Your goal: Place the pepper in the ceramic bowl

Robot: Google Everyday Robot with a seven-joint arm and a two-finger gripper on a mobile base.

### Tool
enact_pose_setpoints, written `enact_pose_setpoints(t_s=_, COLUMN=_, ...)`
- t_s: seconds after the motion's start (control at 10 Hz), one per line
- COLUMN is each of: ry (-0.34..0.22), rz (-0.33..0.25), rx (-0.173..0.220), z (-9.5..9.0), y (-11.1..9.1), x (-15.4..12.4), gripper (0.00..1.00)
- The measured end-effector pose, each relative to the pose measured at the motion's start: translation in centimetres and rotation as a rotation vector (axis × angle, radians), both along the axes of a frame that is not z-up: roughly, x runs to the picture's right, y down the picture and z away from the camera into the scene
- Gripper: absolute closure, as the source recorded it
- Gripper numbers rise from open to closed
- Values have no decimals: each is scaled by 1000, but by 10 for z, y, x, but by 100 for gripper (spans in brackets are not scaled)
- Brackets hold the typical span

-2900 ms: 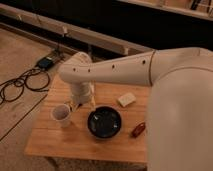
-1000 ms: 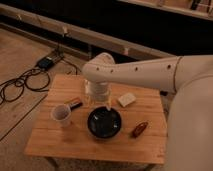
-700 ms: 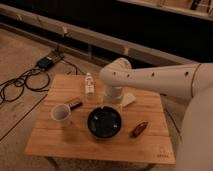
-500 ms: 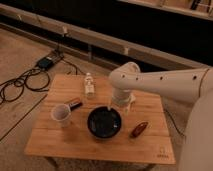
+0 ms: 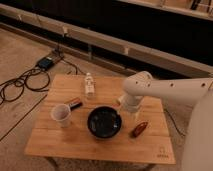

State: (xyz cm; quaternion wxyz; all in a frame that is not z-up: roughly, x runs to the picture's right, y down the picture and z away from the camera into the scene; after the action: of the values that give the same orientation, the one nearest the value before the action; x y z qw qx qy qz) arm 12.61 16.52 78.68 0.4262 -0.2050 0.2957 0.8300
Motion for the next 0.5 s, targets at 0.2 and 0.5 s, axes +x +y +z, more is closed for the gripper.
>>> enact_pose_setpoints(t_s=0.2, ry=24, rz=42, rx=-12, z=2, y=12, x=13, gripper=35)
enact_pose_setpoints(t_s=0.5, ry=54, rz=88, rx=-35, z=3, y=32, x=28, gripper=35)
